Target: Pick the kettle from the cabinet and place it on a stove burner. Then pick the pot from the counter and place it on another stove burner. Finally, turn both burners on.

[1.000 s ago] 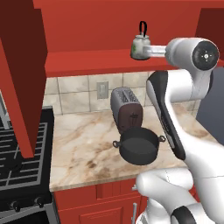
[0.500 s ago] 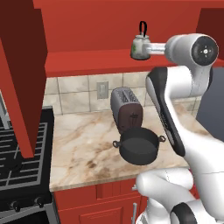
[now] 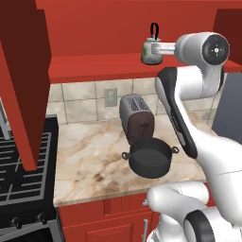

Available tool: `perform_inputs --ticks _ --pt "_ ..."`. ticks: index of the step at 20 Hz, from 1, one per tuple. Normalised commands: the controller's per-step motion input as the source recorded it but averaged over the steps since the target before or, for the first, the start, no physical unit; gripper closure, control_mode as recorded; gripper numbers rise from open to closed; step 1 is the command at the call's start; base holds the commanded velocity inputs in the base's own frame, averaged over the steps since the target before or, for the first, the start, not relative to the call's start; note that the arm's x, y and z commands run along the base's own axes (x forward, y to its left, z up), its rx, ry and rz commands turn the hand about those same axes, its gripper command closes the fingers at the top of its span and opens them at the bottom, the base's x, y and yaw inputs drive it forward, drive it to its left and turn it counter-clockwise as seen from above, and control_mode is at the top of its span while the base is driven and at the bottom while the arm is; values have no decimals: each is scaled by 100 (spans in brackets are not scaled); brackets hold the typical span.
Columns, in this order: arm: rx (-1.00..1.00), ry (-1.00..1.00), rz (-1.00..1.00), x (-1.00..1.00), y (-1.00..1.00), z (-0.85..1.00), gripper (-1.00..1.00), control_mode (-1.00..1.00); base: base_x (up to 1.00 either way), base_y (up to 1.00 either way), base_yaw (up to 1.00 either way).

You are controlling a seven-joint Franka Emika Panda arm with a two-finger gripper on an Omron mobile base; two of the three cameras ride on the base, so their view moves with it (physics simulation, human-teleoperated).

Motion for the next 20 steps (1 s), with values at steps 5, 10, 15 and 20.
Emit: perform_inputs --ticks 5,10,15,20 --pt "0 0 4 29 -9 17 -100 -100 0 0 0" --pt "0 0 3 35 -2 2 -100 -100 0 0 0" --pt "0 0 2 45 -3 0 -100 -100 0 0 0" --pt "-1 0 0 47 -7 0 -100 -100 0 0 0"
